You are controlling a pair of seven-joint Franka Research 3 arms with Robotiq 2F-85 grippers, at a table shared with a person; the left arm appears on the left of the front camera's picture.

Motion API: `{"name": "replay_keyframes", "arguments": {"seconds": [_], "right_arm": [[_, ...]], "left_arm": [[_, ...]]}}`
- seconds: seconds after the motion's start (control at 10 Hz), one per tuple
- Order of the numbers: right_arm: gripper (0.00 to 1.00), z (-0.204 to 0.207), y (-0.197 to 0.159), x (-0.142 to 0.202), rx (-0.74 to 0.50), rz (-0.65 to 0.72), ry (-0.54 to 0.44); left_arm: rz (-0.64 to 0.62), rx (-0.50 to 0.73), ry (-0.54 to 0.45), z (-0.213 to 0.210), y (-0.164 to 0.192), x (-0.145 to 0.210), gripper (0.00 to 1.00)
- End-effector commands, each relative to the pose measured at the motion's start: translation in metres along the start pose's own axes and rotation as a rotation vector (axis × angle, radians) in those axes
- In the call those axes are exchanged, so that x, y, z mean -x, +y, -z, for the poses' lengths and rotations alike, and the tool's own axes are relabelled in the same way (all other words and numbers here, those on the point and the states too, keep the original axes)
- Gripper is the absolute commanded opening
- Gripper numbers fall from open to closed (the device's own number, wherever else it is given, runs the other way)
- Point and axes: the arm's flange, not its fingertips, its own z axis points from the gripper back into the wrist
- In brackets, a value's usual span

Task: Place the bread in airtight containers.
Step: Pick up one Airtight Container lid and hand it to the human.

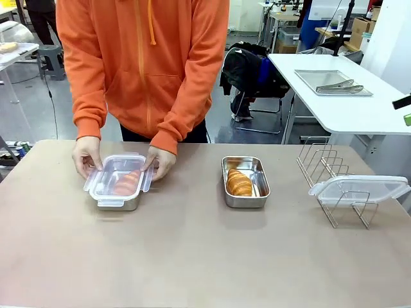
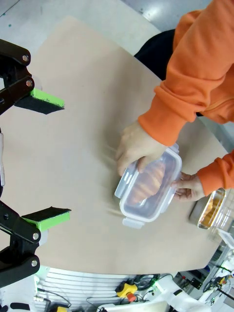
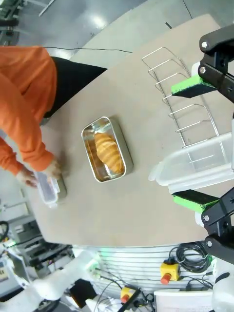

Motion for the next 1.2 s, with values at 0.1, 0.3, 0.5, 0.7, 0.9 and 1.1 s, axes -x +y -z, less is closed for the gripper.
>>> {"name": "replay_keyframes", "arguments": {"seconds": [0.1,0.3,0.5,0.7,0.9,1.1], "right_arm": [[1.00,-0.002,0.000,-0.001,-0.006,-0.008,-0.009],[1.00,-0.002,0.000,-0.001,-0.006,-0.008,-0.009],[1.00,-0.002,0.000,-0.001,-0.006,-0.008,-0.009],[1.00,-0.011,0.034,-0.011,0.101,-0.157,0.257],[1.00,0.002,0.093,-0.041,0.190,-0.317,0.492],[1.00,0.036,0.129,-0.061,0.211,-0.408,0.680]], "left_arm": [[-0.012,-0.003,0.014,0.001,-0.002,-0.004,1.00],[-0.012,-0.003,0.014,0.001,-0.002,-0.004,1.00],[-0.012,-0.003,0.014,0.001,-0.002,-0.004,1.00],[-0.012,-0.003,0.014,0.001,-0.002,-0.004,1.00],[-0.012,-0.003,0.014,0.001,-0.002,-0.004,1.00],[-0.012,-0.003,0.014,0.001,-0.002,-0.004,1.00]]}}
